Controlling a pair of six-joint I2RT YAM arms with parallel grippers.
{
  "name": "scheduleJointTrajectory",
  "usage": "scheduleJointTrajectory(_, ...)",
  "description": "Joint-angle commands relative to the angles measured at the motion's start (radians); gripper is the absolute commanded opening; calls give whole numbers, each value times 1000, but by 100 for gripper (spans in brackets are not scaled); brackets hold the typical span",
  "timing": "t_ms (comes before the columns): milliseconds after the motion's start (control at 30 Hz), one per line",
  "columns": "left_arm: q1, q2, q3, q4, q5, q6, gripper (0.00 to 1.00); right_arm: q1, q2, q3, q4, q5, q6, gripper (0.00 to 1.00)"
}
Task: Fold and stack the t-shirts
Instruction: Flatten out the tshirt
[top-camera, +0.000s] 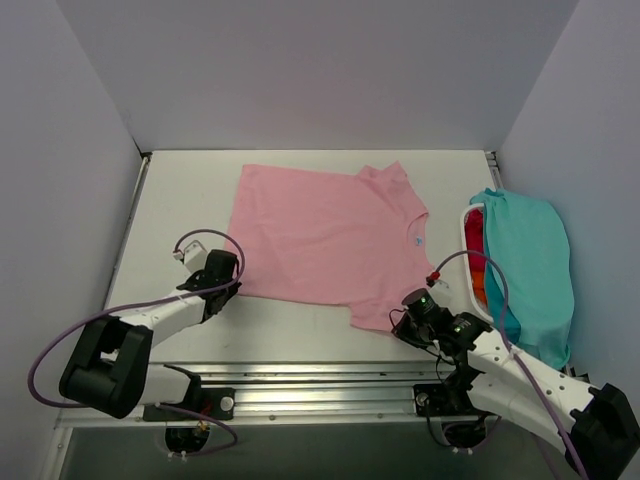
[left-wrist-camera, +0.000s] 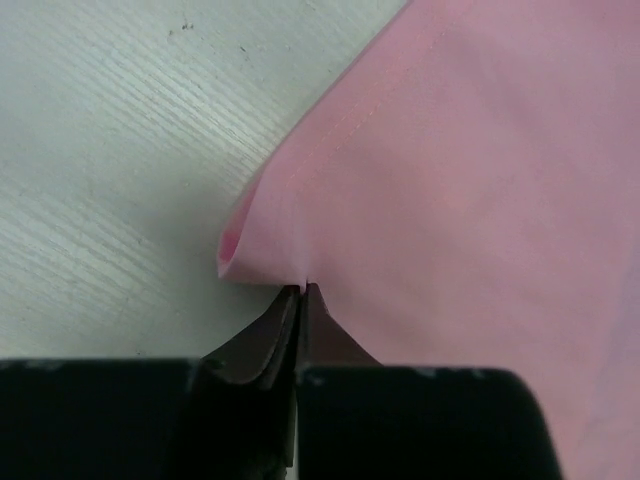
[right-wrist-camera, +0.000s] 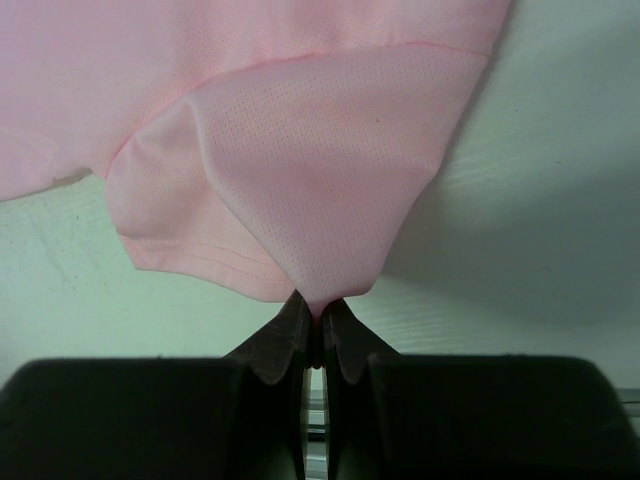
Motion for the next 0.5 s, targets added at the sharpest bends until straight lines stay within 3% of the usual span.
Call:
scheduleJointTrajectory(0,-5,34,30,11,-12,16,2,-8,-18,60,-47,69,-11,0)
scheduleJointTrajectory(133,-7,36,40,13,5,30,2,-8,-56,124,-94,126,-38,0)
scheduleJointTrajectory(267,-71,-137,72,-79,-12,57,2,-6,-121,250,-142,164,-145,0)
scheduleJointTrajectory(400,-243,-352,211,-440,-212,57,2,-9,-272,318,-116,111,-240,0)
scheduleJointTrajectory(467,-322,-482,263,-524,-257,85,2,-8,-314,359,-128,113,-245,0)
